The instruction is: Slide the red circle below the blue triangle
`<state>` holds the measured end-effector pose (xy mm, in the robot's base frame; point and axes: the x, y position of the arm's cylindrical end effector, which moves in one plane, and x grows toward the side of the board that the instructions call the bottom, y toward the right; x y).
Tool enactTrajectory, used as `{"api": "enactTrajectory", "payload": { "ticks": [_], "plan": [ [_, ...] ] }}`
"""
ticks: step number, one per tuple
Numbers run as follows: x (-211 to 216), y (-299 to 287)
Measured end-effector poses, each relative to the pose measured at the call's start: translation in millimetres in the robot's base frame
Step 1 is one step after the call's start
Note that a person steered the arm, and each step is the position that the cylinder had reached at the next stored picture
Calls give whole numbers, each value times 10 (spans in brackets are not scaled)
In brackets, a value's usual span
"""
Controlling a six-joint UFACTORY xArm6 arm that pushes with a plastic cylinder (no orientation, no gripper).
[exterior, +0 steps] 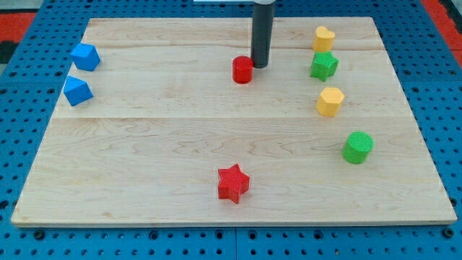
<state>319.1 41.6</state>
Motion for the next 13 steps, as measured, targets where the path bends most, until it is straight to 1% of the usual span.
{"api": "enactTrajectory", "payload": {
  "ticks": [2, 4, 7, 8, 10, 12, 13],
  "plan": [
    [503, -568],
    [477, -661],
    [799, -1258],
    [721, -1262],
    [798, -1772],
    [1026, -2391],
    [1107, -2440]
  ]
}}
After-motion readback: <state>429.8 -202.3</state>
